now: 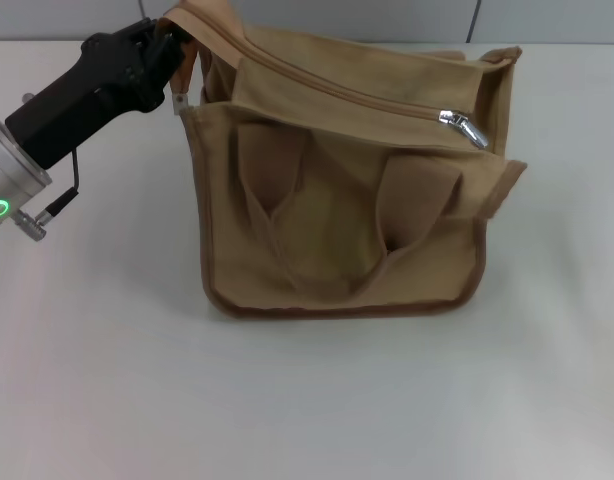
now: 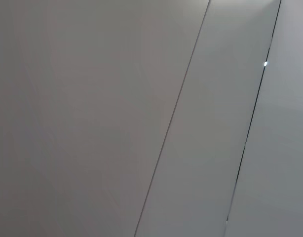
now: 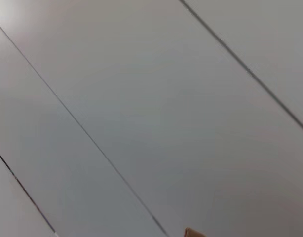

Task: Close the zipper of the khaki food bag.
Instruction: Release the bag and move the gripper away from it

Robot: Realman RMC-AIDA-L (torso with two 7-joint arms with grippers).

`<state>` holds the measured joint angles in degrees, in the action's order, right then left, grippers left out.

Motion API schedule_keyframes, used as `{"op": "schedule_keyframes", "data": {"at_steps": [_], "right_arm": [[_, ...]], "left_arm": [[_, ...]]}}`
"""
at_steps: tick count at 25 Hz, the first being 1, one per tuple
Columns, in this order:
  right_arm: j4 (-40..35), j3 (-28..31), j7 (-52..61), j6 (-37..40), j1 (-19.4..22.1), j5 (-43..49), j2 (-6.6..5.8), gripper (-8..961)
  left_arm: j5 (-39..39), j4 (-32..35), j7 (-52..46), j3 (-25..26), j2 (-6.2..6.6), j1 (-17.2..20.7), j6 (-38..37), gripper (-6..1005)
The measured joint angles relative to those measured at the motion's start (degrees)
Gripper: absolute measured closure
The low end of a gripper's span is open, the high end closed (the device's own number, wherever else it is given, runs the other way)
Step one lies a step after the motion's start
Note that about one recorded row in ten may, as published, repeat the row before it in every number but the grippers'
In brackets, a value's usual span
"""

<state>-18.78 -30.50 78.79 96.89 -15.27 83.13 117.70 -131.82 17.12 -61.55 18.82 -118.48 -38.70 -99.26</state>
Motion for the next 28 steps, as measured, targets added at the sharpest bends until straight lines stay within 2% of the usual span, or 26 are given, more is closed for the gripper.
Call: {"op": "schedule_keyframes", "data": {"at_steps": [2, 7, 10, 12, 13, 18, 21, 26, 28], "right_arm": [[0.1, 0.3, -1.0, 0.4, 0.3, 0.2, 0.15, 757], [0.3, 0.1, -2.2, 0.2, -0.1, 0.3, 0.43, 650], [0.3, -0.1, -2.2, 0.0, -0.9, 0.4, 0.5, 585], [0.4, -0.2, -2.2, 0.1, -1.5, 0.5, 0.57, 542], [0.4, -0.2, -2.2, 0.1, -1.8, 0.5, 0.69, 521], [0.4, -0.2, -2.3, 0.0, -2.6, 1.4, 1.21, 378], [0.4, -0.3, -3.7, 0.0, -3.1, 2.0, 1.32, 371], [1.4, -1.1, -7.4, 0.8, -4.1, 2.6, 1.48, 359], [1.8, -1.1, -7.4, 0.6, -4.4, 2.7, 1.46, 354]], "left_arm": [[0.0, -0.6, 1.5, 0.0, -0.05, 0.4, 0.0, 962], [0.1, -2.9, 8.9, 0.0, -0.14, 1.5, 0.2, 962], [3.5, -2.6, 10.5, 0.8, 0.08, 1.6, 0.9, 961], [5.4, -2.5, 10.5, 0.9, 0.12, 1.8, 1.4, 889], [10.7, -2.3, 10.7, 0.9, 0.15, 2.5, 3.9, 854], [19.0, -2.6, 9.5, 0.9, 0.49, 4.1, 6.5, 652], [22.0, -2.9, 7.0, 0.6, 0.63, 5.1, 4.1, 522], [23.8, -4.5, 5.7, 0.8, 0.1, 6.7, -4.5, 338], [23.7, -5.3, 5.9, -0.9, 0.18, 6.9, -6.5, 342]]}}
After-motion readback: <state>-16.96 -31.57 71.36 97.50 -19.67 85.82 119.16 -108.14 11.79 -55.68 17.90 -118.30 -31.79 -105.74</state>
